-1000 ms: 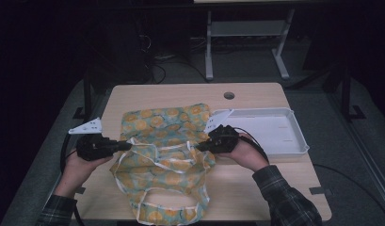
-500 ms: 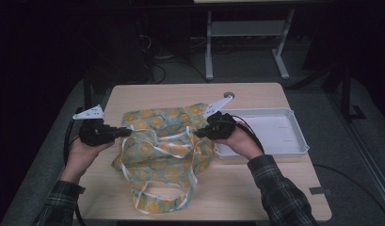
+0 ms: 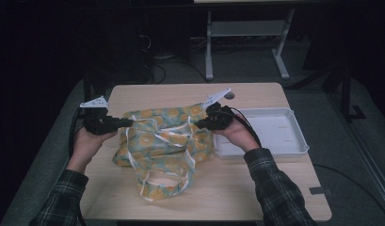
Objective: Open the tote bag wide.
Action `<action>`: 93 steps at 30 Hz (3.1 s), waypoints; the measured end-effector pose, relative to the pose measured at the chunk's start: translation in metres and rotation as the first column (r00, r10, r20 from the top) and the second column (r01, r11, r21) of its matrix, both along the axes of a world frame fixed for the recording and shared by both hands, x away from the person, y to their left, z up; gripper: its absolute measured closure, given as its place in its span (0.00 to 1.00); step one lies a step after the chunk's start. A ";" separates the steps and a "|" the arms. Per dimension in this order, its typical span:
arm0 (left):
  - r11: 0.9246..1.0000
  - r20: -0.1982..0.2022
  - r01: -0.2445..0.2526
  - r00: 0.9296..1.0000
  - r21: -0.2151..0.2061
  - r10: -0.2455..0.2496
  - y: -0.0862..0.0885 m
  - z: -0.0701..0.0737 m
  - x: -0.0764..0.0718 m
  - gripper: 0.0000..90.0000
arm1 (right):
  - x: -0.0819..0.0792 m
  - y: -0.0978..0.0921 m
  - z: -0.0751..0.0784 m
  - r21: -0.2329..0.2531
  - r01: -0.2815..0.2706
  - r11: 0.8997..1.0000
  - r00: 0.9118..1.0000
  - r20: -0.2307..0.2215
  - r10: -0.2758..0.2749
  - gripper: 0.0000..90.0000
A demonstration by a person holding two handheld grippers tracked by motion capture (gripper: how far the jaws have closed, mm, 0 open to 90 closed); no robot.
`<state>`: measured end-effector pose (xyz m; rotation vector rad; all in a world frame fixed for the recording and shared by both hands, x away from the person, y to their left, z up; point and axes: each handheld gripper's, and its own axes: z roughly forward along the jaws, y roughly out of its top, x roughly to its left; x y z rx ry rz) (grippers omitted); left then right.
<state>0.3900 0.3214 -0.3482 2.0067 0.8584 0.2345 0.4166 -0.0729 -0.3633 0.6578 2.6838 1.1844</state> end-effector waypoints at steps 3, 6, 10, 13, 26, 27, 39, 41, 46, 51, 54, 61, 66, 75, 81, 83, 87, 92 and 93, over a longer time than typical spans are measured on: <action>1.000 0.000 -0.019 1.000 0.000 0.019 0.001 -0.001 0.008 0.99 | 0.006 0.000 0.000 0.003 0.021 1.000 1.000 0.007 -0.021 0.99; 0.999 -0.009 -0.045 0.999 0.011 0.045 0.004 -0.005 0.016 0.99 | 0.013 -0.002 -0.005 0.010 0.049 0.999 0.999 0.004 -0.049 0.99; 0.997 -0.024 -0.075 0.997 0.019 0.075 0.006 -0.013 0.025 0.99 | 0.022 -0.002 -0.013 0.009 0.100 0.995 0.995 -0.025 -0.100 0.99; 0.994 -0.035 -0.104 0.994 0.036 0.105 0.008 -0.023 0.034 0.99 | 0.028 -0.002 -0.018 0.009 0.123 0.992 0.992 -0.029 -0.122 0.99; 0.979 -0.127 -0.125 0.981 0.163 0.147 0.001 -0.062 0.050 0.99 | 0.048 0.019 -0.051 -0.114 0.166 0.980 0.984 -0.041 -0.171 0.99; 0.977 -0.131 -0.130 0.980 0.170 0.153 0.000 -0.063 0.050 0.99 | 0.049 0.020 -0.053 -0.127 0.162 0.979 0.985 -0.042 -0.169 0.99; 0.964 -0.213 -0.107 0.964 0.244 0.161 -0.008 -0.087 0.053 0.91 | 0.053 0.025 -0.074 -0.207 0.151 0.967 0.982 -0.077 -0.170 0.98; 0.963 -0.216 -0.120 0.961 0.241 0.174 -0.007 -0.088 0.053 0.83 | 0.053 0.024 -0.074 -0.207 0.148 0.967 0.983 -0.080 -0.167 0.94; 0.971 -0.199 -0.149 0.962 0.189 0.187 -0.001 -0.074 0.050 0.61 | 0.052 0.016 -0.065 -0.158 0.182 0.971 0.974 -0.107 -0.200 0.75; 0.973 -0.170 -0.162 0.967 0.161 0.189 0.004 -0.061 0.046 0.47 | 0.051 0.006 -0.048 -0.096 0.216 0.972 0.969 -0.101 -0.225 0.65; 0.976 -0.155 -0.151 0.972 0.156 0.175 0.005 -0.051 0.040 0.41 | 0.049 0.004 -0.037 -0.071 0.215 0.974 0.971 -0.096 -0.221 0.60; 0.982 -0.116 -0.122 0.984 0.141 0.139 0.004 -0.030 0.030 0.33 | 0.040 0.002 -0.018 -0.024 0.199 0.980 0.977 -0.072 -0.200 0.55; 0.987 -0.089 -0.102 0.989 0.127 0.114 -0.001 -0.021 0.020 0.32 | 0.024 0.005 -0.002 0.043 0.124 0.991 0.990 -0.075 -0.121 0.53; 0.985 -0.086 -0.098 0.990 0.140 0.110 -0.005 -0.022 0.020 0.33 | -0.004 0.048 -0.002 0.038 -0.139 0.990 0.987 -0.082 0.141 0.54; 0.985 -0.088 -0.092 0.991 0.145 0.106 -0.004 -0.021 0.019 0.33 | -0.005 0.070 -0.023 -0.038 -0.232 0.972 0.966 -0.123 0.226 0.55; 0.985 -0.087 -0.092 0.991 0.144 0.105 -0.004 -0.021 0.019 0.33 | -0.006 0.073 -0.025 -0.050 -0.236 0.970 0.965 -0.127 0.228 0.55; 0.986 -0.092 -0.085 0.991 0.142 0.099 -0.005 -0.022 0.018 0.33 | -0.011 0.083 -0.036 -0.092 -0.271 0.958 0.955 -0.147 0.256 0.55; 0.987 -0.099 -0.076 0.991 0.143 0.090 -0.006 -0.025 0.017 0.33 | -0.014 0.089 -0.049 -0.153 -0.301 0.941 0.947 -0.168 0.275 0.65; 0.987 -0.099 -0.076 0.991 0.143 0.090 -0.006 -0.025 0.017 0.33 | -0.014 0.089 -0.049 -0.153 -0.301 0.941 0.947 -0.168 0.275 0.65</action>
